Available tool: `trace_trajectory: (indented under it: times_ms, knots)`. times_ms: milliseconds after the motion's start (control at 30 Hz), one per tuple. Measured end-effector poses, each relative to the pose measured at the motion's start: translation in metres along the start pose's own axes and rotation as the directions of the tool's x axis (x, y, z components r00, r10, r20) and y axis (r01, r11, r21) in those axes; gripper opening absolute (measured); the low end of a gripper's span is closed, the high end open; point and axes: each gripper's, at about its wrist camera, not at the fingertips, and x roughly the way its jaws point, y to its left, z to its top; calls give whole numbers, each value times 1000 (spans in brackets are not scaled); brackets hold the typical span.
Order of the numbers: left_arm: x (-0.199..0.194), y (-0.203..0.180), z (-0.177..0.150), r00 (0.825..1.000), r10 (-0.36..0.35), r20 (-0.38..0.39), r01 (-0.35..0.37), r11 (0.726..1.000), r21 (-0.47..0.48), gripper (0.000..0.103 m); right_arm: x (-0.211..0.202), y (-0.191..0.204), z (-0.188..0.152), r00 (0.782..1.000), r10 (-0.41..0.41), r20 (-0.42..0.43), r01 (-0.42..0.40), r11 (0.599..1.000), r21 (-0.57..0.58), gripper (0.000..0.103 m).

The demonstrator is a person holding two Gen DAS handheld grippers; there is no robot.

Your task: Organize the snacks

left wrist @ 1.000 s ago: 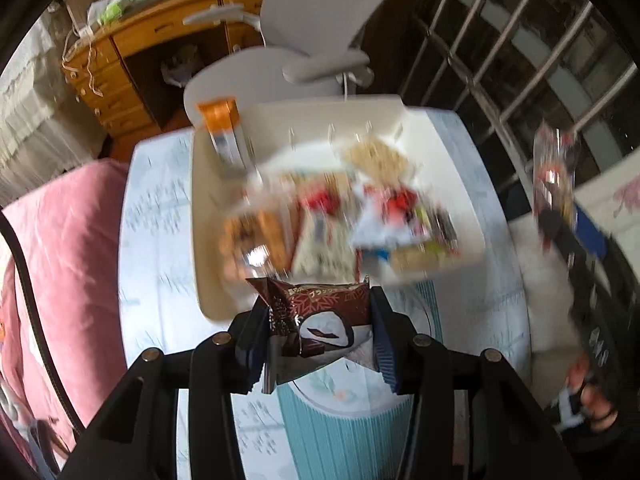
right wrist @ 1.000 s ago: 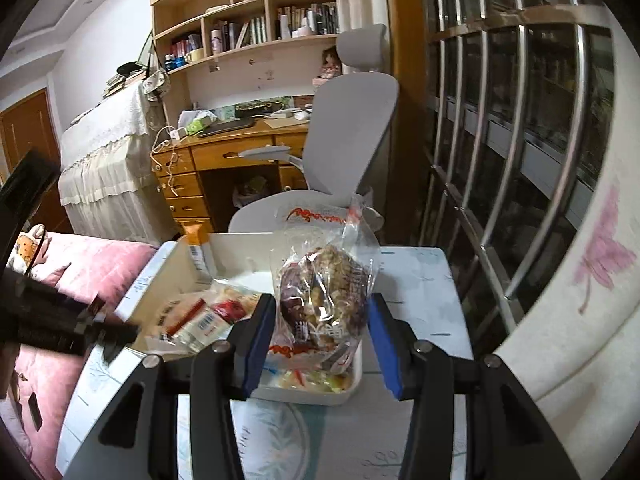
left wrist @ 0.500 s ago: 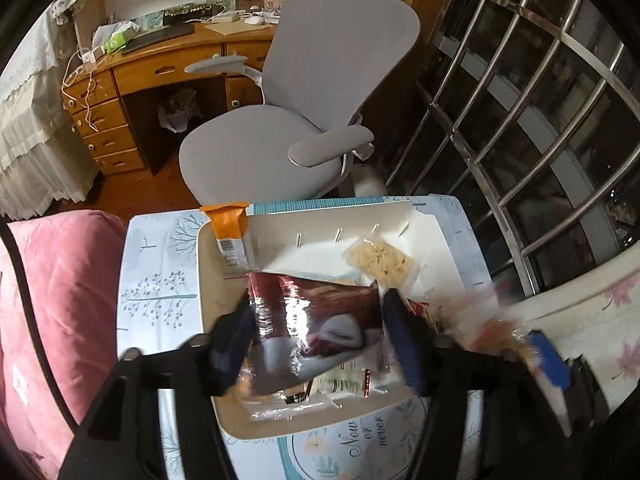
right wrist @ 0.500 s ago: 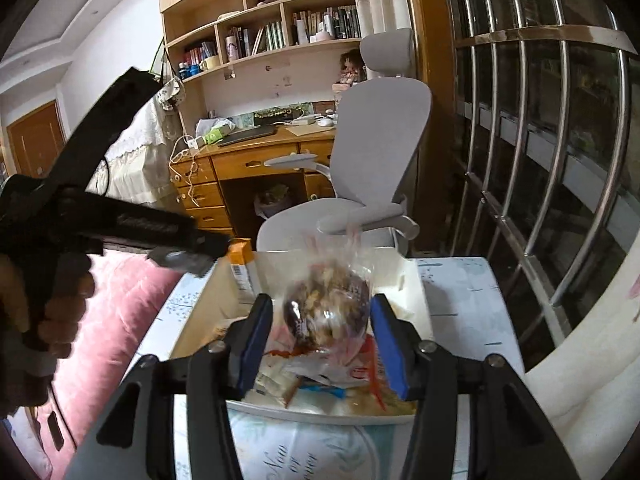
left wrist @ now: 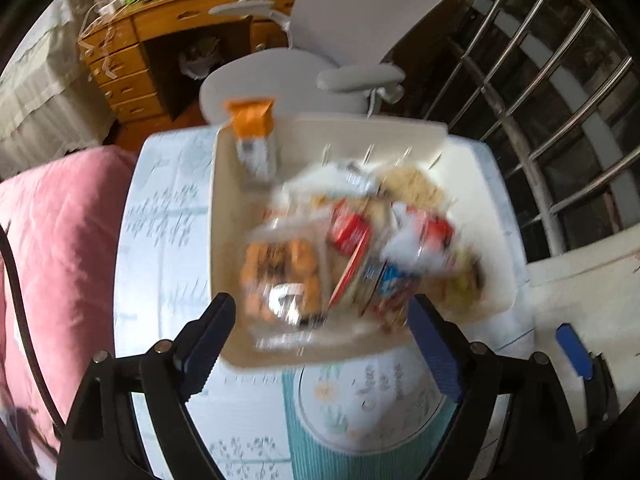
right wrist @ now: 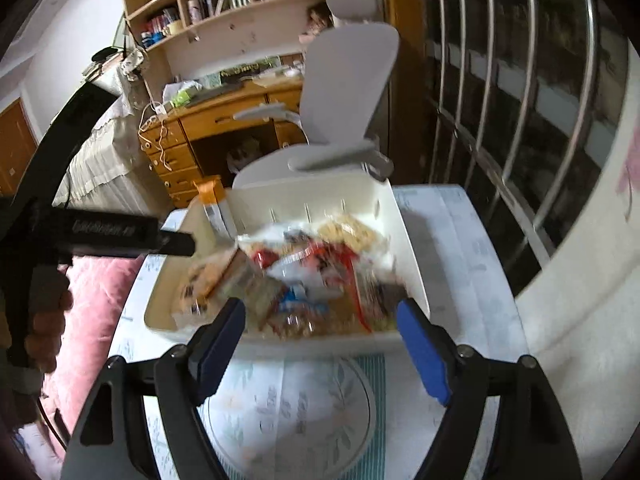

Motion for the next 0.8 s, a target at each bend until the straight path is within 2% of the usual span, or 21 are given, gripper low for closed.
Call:
trace_trajectory:
  times_ms: [200,333,467,567,667,800]
  knots:
    - [12,6,-74,997,27,-69,-34,994,-100,88,-4,-20,-36,988,50,-148,-49,999,6,79]
    - [20,-1,-126,991,30,-130,-50,987,-150,88,-4,-38,-71,961,89,-263,-94,996,-6,79]
    - [14,-13,-168,985,16,-170,-41,989,-140,88,-1,-50,-97,928,109,-357,-113,994,7,82]
    - [0,-20,-188,985,13,-175,-34,992,-121,88,-1,-53,-110,904,142,-404,-134,990,50,86]
    - [-19,-22,-200,990,13,-141,-29,994,-109,88,-3,-44,-117,887,187,-423,-169,982,82,89]
    - [-47,-19,-199,996,15,-83,-23,996,-91,88,-19,-23,-118,897,205,-392,-189,979,80,91]
